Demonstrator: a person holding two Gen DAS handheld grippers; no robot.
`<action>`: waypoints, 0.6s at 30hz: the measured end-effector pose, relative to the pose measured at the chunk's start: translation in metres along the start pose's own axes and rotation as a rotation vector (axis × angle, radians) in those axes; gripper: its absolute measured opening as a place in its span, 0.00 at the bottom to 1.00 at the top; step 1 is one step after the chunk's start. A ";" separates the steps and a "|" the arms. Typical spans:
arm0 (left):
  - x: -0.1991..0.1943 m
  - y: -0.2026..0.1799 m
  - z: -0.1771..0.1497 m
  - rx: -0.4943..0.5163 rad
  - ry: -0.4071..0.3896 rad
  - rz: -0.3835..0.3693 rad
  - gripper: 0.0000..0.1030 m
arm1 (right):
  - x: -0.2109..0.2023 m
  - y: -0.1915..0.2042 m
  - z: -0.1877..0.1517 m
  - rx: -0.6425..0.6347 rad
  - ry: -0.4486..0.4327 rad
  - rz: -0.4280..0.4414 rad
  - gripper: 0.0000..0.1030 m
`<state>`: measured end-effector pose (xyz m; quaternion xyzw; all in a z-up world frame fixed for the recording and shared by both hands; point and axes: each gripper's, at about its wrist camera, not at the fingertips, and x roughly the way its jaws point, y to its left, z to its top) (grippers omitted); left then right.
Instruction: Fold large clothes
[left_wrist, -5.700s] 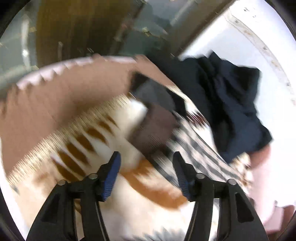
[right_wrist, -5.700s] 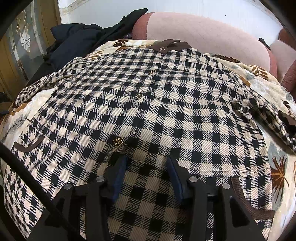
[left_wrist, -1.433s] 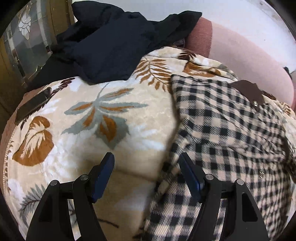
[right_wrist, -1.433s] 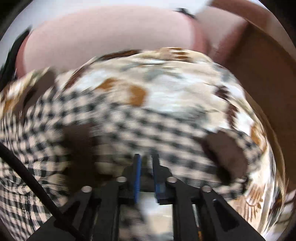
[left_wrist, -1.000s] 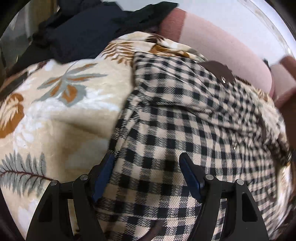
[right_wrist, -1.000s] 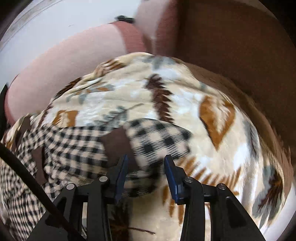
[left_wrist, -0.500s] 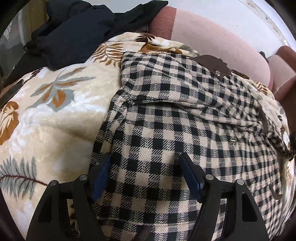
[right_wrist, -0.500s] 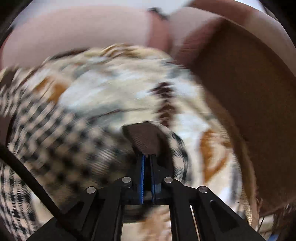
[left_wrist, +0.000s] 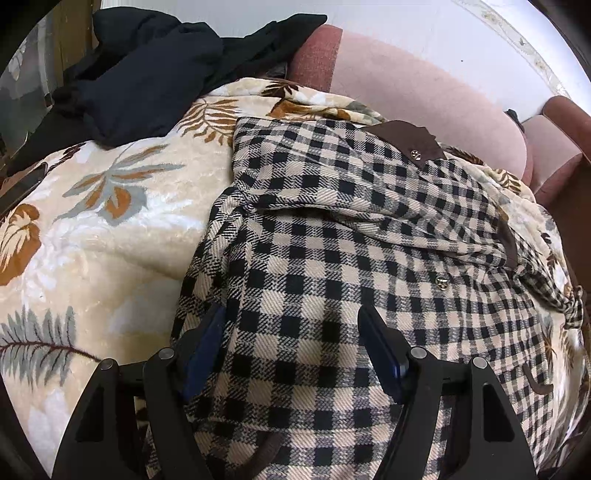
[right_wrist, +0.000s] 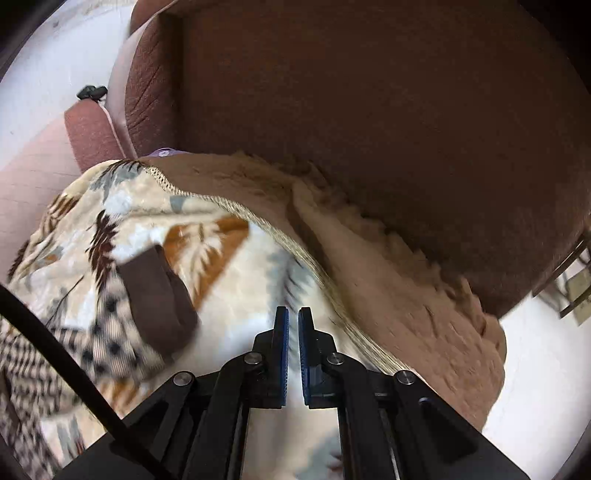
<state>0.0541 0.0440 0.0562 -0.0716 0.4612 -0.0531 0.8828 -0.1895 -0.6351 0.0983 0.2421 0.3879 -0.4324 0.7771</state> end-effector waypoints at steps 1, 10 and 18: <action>-0.001 -0.001 -0.001 0.001 -0.001 0.000 0.70 | -0.002 -0.007 -0.006 -0.004 0.006 0.020 0.04; -0.039 -0.017 -0.030 -0.028 0.034 -0.085 0.70 | -0.017 0.048 -0.003 -0.076 0.000 0.291 0.51; -0.034 -0.054 -0.055 0.148 0.012 -0.029 0.70 | 0.039 0.178 0.010 -0.214 0.102 0.094 0.54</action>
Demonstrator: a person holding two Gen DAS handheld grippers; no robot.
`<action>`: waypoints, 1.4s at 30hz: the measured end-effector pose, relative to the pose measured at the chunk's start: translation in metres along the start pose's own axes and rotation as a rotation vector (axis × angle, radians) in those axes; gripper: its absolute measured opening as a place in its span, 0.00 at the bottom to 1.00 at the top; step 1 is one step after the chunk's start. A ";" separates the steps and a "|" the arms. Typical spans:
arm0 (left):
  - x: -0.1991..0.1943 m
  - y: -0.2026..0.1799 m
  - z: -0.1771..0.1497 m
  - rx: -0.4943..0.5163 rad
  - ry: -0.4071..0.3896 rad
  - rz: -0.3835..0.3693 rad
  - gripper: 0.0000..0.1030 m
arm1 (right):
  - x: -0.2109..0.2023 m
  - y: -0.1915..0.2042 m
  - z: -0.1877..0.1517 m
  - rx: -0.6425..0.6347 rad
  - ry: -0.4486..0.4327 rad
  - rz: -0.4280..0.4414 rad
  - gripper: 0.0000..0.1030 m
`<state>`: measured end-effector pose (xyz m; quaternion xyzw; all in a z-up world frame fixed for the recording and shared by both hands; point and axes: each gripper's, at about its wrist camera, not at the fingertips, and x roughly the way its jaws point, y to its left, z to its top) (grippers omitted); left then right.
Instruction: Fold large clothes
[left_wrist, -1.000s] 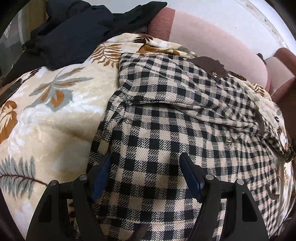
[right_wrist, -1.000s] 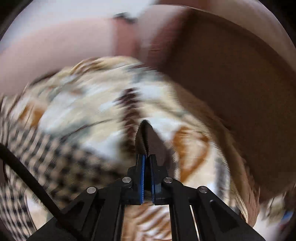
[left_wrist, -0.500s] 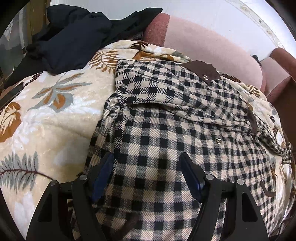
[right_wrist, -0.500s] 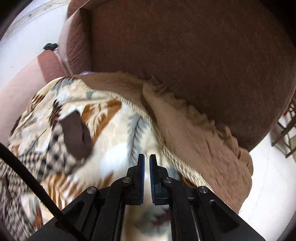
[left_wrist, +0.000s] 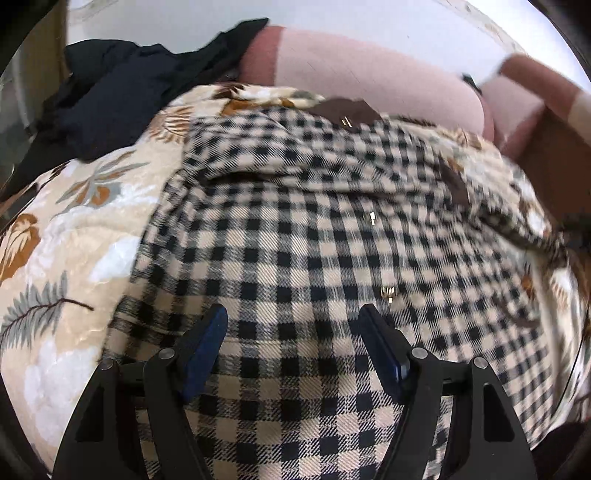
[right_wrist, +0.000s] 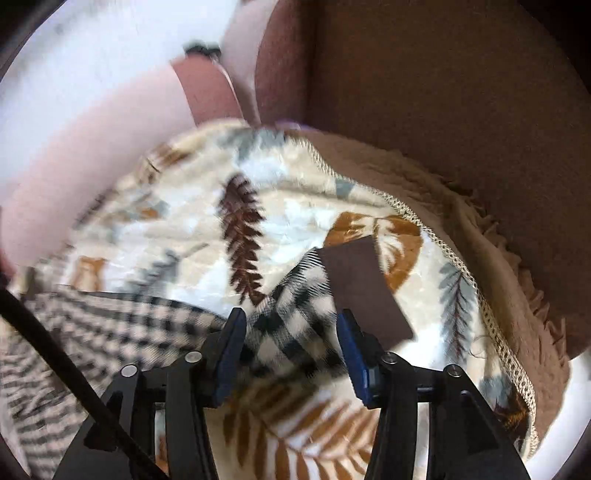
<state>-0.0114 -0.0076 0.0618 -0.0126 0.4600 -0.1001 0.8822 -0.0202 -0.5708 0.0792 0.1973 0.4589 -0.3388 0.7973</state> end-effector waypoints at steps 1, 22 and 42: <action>0.004 -0.001 -0.001 0.005 0.012 -0.006 0.70 | 0.008 0.002 0.002 0.010 0.018 -0.026 0.54; -0.024 -0.003 -0.014 0.013 -0.034 -0.075 0.70 | -0.061 -0.123 -0.178 0.312 -0.008 0.282 0.14; -0.046 -0.028 -0.040 -0.006 0.026 -0.129 0.70 | -0.044 -0.155 -0.147 0.385 -0.015 0.415 0.09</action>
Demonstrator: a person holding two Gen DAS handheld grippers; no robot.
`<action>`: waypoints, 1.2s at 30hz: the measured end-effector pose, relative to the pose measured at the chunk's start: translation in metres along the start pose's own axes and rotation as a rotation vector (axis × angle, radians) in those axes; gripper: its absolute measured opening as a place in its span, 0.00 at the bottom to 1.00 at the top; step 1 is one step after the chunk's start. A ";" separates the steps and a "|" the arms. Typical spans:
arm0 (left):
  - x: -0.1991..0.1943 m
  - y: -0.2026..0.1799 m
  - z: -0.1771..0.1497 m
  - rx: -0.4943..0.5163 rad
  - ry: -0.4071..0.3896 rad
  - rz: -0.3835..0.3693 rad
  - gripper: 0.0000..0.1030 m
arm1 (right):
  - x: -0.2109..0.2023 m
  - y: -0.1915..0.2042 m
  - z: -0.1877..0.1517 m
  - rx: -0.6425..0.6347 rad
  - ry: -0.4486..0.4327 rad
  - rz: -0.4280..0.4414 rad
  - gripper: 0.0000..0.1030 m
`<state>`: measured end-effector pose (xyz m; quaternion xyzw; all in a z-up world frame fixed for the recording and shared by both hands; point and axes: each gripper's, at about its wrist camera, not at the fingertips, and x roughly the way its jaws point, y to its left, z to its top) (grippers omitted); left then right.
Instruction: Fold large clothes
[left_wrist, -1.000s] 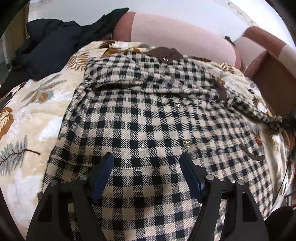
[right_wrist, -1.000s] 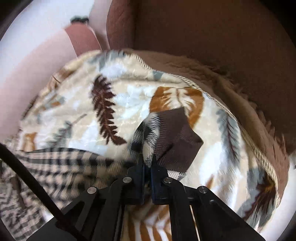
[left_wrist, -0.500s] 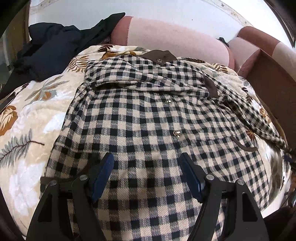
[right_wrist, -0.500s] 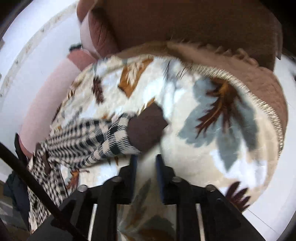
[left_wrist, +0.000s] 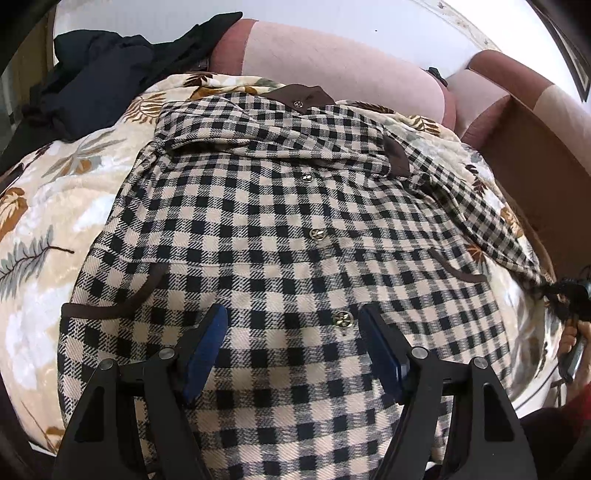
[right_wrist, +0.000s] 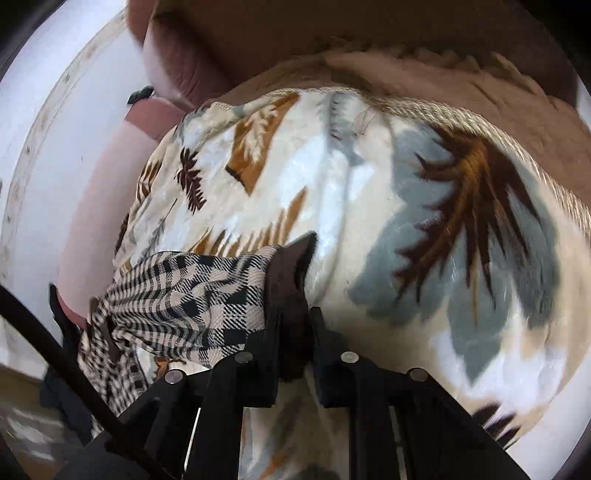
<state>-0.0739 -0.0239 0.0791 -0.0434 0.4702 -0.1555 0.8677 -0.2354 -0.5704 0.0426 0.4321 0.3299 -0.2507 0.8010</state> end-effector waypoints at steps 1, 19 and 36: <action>-0.002 -0.002 0.001 0.004 -0.003 -0.001 0.70 | -0.010 0.003 0.007 -0.011 -0.051 0.023 0.09; 0.007 -0.026 -0.009 0.060 -0.007 -0.008 0.70 | -0.063 -0.046 0.007 0.124 -0.273 0.026 0.29; -0.002 -0.012 0.007 0.046 -0.045 0.000 0.70 | 0.051 0.014 0.003 0.178 -0.056 -0.006 0.21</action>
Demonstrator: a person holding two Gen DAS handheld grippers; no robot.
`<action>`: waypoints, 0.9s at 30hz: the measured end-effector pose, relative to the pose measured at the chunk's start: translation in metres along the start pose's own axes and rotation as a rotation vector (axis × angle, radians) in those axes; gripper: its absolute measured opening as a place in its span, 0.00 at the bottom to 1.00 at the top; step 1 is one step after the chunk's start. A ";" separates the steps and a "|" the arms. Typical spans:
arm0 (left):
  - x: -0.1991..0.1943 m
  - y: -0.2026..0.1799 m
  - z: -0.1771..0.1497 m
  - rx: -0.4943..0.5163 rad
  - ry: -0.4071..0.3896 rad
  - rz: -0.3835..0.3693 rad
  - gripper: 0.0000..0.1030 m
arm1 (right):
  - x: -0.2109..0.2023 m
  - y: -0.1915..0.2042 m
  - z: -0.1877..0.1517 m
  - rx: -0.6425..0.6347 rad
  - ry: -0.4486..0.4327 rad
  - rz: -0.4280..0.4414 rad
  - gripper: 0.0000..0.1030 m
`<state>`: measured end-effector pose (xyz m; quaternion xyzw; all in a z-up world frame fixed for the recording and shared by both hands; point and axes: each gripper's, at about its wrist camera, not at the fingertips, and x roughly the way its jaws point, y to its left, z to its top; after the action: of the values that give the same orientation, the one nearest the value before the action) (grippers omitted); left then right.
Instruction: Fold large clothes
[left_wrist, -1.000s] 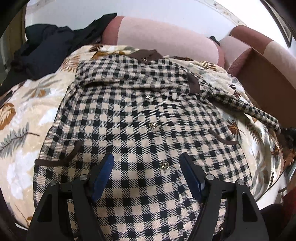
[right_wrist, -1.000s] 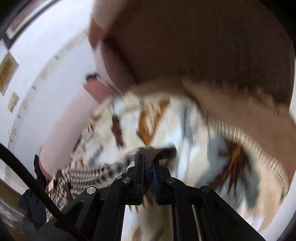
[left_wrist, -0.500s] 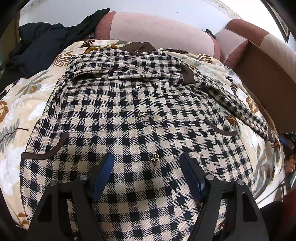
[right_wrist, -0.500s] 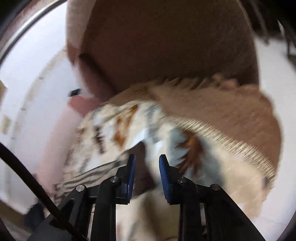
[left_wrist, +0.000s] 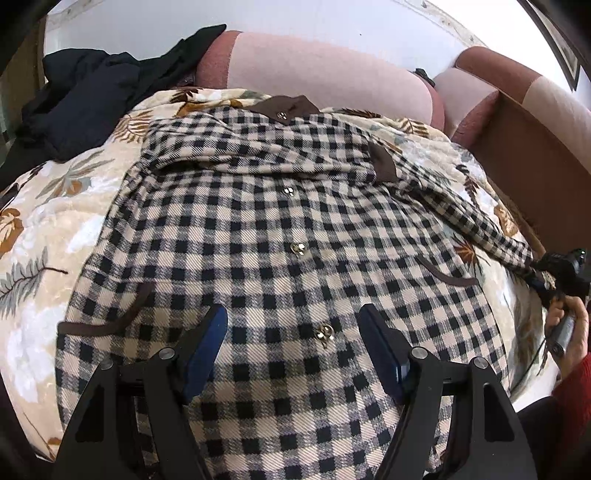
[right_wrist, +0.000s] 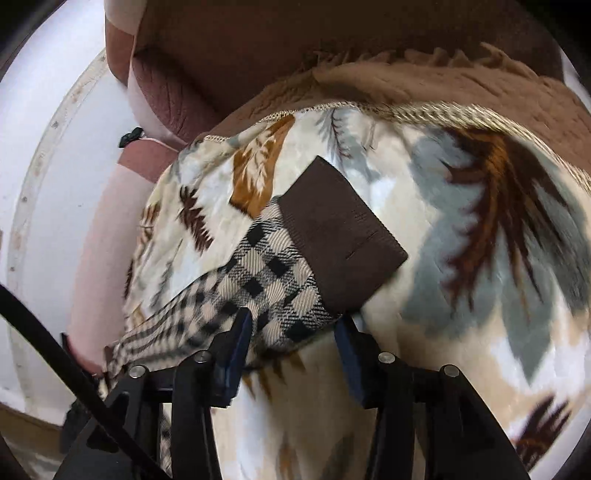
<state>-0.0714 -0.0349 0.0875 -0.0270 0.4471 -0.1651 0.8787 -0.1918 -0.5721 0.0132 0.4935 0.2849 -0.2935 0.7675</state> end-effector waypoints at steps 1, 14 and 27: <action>-0.001 0.002 0.001 -0.001 -0.006 0.003 0.70 | 0.004 0.004 0.000 -0.010 0.004 -0.002 0.11; 0.001 0.060 0.018 -0.125 -0.059 0.038 0.70 | -0.004 0.226 -0.146 -0.788 0.098 0.337 0.06; 0.032 0.040 0.052 -0.155 0.003 -0.051 0.71 | 0.004 0.245 -0.192 -0.884 0.286 0.481 0.48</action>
<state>-0.0022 -0.0123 0.0857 -0.1060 0.4591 -0.1524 0.8688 -0.0382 -0.3119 0.0882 0.2093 0.3622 0.1095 0.9017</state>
